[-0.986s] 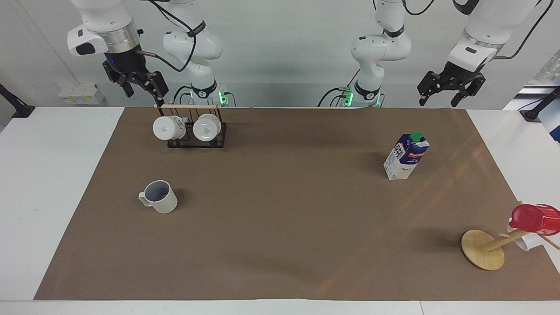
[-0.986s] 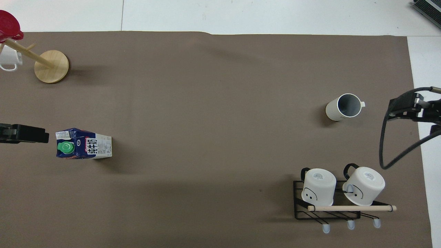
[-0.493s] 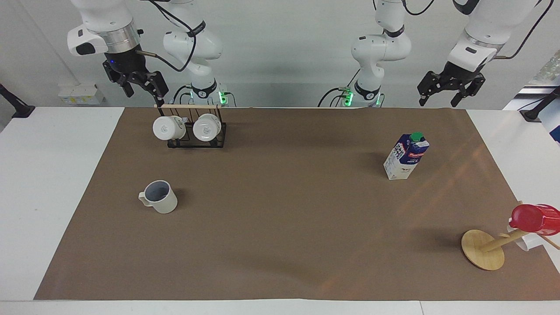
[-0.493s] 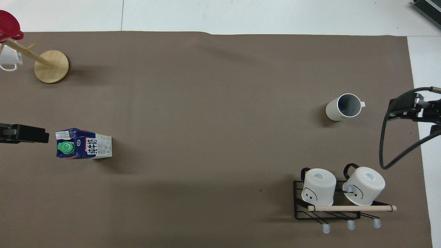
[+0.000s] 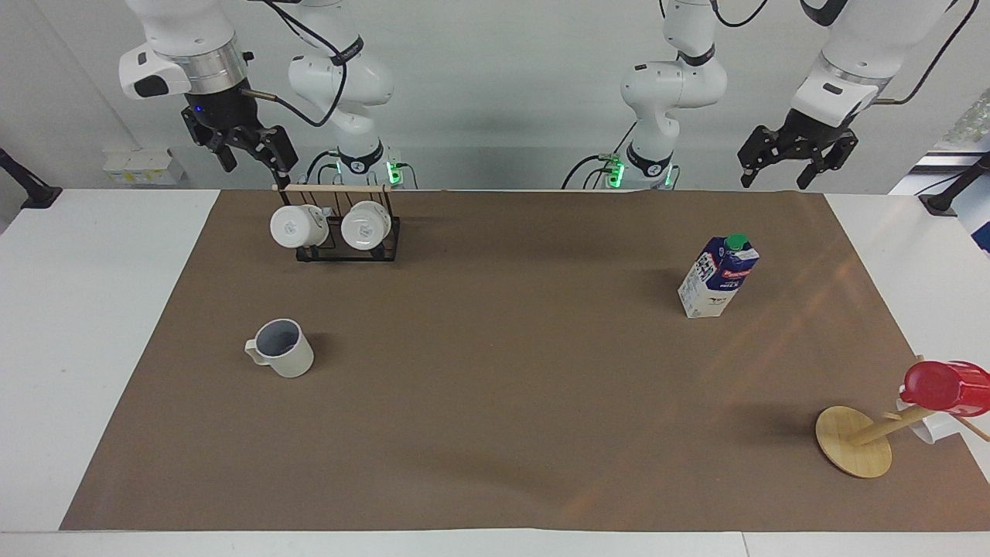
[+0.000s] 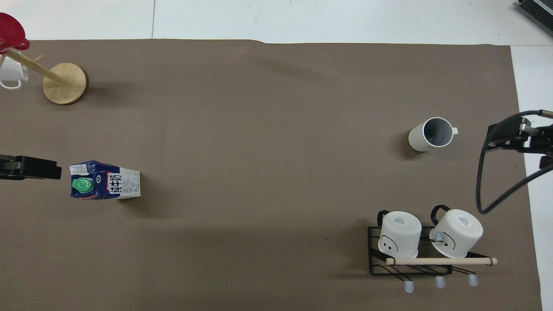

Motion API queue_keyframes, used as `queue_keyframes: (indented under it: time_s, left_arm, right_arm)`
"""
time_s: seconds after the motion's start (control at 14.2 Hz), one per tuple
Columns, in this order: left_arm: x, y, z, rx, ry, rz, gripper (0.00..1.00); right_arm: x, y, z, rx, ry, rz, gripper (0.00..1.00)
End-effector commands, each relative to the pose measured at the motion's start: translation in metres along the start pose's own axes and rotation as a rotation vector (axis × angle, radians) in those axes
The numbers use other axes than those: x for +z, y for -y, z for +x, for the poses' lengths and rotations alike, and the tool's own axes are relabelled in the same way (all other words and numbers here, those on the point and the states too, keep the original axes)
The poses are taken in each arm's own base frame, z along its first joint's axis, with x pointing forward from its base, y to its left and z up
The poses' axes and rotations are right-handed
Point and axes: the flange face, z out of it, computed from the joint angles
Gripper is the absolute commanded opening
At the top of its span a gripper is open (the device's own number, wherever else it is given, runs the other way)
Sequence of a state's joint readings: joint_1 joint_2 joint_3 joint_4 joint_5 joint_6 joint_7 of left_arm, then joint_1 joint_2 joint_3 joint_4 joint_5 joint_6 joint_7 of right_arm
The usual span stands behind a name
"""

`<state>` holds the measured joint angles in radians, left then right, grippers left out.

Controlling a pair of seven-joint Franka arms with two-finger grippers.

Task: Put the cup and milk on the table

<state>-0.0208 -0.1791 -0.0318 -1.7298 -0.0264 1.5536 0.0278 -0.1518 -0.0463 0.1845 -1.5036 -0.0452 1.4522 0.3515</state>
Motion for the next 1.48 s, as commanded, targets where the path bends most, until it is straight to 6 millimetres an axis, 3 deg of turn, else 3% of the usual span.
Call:
queue_keyframes:
  time_s: [0.0,0.77,0.92,1.2,1.41]
  left_arm:
    - [-0.004,0.002,0.0,-0.009,0.01,-0.008,1.0]
    - [-0.004,0.002,0.0,-0.009,0.01,-0.008,1.0]
    - [-0.004,0.002,0.0,-0.009,0.01,-0.008,1.0]
    - [-0.004,0.002,0.0,-0.009,0.01,-0.008,1.0]
    - [-0.004,0.002,0.0,-0.009,0.01,-0.008,1.0]
  right_arm:
    - [-0.001,-0.003,0.003,-0.042,-0.009,0.027,1.0]
    - [0.001,-0.003,0.011,-0.073,-0.049,0.033,1.0]
    - [0.018,-0.003,0.02,-0.099,-0.066,0.034,1.0]
    - [0.073,-0.005,0.039,-0.16,-0.093,0.04,1.0]
    - [0.127,-0.001,0.068,-0.167,-0.067,0.04,1.0]
